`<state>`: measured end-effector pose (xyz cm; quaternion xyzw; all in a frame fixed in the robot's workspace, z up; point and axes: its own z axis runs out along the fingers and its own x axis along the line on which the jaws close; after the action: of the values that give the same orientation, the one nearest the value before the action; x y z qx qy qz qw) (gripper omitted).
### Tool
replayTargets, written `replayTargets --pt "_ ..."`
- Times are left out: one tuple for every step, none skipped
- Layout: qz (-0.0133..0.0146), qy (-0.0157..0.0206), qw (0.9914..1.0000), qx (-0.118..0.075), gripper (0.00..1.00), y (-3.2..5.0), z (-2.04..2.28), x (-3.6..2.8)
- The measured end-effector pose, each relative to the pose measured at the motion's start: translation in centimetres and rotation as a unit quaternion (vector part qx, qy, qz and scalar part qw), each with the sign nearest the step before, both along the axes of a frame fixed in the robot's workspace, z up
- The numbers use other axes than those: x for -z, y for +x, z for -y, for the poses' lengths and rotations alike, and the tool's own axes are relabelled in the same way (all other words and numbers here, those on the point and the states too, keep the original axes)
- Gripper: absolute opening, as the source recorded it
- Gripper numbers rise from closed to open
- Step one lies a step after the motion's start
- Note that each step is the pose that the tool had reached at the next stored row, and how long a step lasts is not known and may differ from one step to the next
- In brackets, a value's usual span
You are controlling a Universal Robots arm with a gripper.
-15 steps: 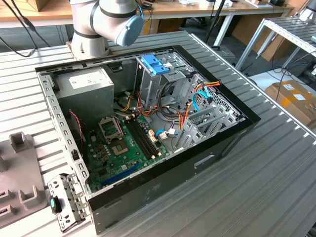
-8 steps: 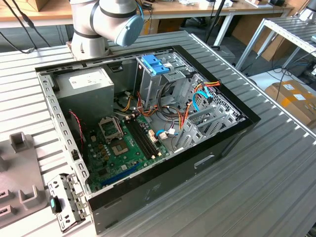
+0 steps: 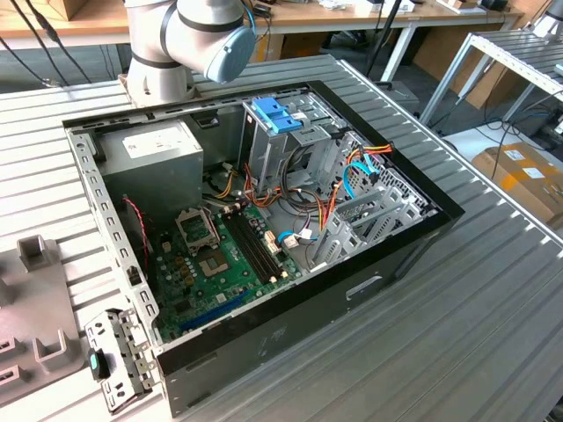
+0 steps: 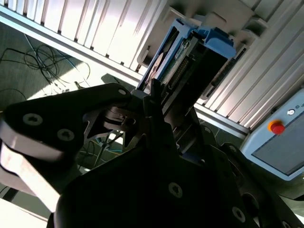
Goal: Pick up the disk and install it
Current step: 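Pick up the disk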
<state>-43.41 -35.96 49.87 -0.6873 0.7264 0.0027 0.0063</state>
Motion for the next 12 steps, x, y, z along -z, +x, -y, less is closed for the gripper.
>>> replayTargets --pt "0.0003 0.0000 1.00000 0.000 0.35 0.00 0.00 -0.19" --pt "0.0004 0.0000 1.00000 0.000 0.35 0.00 0.00 -0.18" --pt "0.0004 0.0000 1.00000 0.000 0.35 0.00 0.00 -0.19" --pt "0.0003 0.0000 1.00000 0.000 0.35 0.00 0.00 -0.19" --pt "0.0003 0.0000 1.00000 0.000 0.35 0.00 0.00 -0.19" --pt "0.0004 0.0000 1.00000 0.000 0.35 0.00 0.00 -0.19" --pt "0.0003 0.0000 1.00000 0.000 0.35 0.00 0.00 -0.19" --pt "0.0003 0.0000 1.00000 0.000 0.35 0.08 0.00 -0.20" --pt "0.0003 0.0000 1.00000 0.000 0.35 0.19 0.00 -0.19" --pt "0.0003 0.0000 1.00000 0.000 0.35 0.31 0.00 -0.19" --pt "0.0003 0.0000 1.00000 0.000 0.35 0.43 0.00 -0.20" --pt "0.0003 0.0000 1.00000 0.000 0.35 0.72 0.00 -0.20"
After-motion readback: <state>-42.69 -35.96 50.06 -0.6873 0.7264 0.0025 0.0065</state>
